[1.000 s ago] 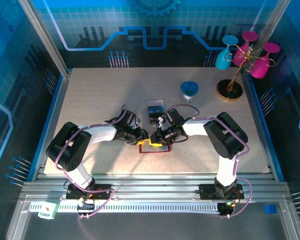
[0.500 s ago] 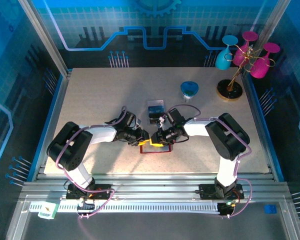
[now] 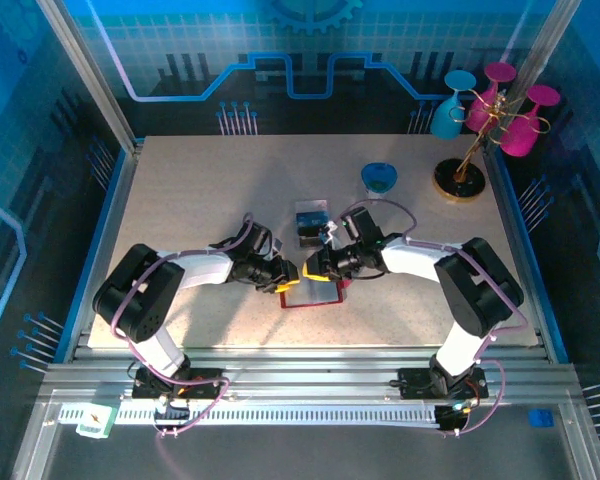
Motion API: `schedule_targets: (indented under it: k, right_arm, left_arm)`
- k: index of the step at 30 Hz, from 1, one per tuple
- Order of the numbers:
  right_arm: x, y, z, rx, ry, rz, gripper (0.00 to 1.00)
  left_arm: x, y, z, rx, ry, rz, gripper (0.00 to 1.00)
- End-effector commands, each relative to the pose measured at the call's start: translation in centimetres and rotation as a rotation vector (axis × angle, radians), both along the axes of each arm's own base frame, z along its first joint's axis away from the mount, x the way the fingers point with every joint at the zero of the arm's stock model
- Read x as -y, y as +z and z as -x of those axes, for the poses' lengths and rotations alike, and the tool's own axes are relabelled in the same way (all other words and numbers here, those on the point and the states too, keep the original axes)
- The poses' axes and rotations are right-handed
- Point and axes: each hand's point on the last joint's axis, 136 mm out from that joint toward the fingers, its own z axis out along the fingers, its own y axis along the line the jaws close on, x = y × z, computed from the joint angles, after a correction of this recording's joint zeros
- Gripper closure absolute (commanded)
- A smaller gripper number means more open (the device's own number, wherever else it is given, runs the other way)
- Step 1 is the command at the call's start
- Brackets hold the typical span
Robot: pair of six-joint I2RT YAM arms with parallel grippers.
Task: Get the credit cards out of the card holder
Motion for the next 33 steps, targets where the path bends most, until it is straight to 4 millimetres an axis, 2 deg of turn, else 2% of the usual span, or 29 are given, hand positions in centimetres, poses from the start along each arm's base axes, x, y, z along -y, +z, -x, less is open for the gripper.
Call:
schedule_targets:
  k: [1, 12, 17, 26, 33]
  right_arm:
    - [1.3, 0.2, -0.3, 0.001, -0.036, 0.015, 0.74]
    - [3.2, 0.7, -1.3, 0.001, -0.099, 0.034, 0.74]
    - [5.1, -0.5, -1.1, -0.006, -0.118, 0.152, 0.73]
    - [8.4, -1.0, -0.6, 0.012, -0.145, 0.286, 0.69]
    - [11.0, -1.2, -0.4, 0.025, -0.166, 0.377, 0.67]
  left_arm:
    - [0.5, 2.1, 0.4, 0.02, -0.039, 0.033, 0.69]
    - [1.5, 4.5, 0.0, 0.034, -0.047, 0.071, 0.67]
    - [3.0, 4.8, 0.1, 0.028, -0.079, 0.094, 0.66]
    - [6.5, 5.4, -0.3, 0.038, -0.131, 0.128, 0.63]
    - [8.4, 4.6, -0.8, 0.023, -0.146, 0.133, 0.6]
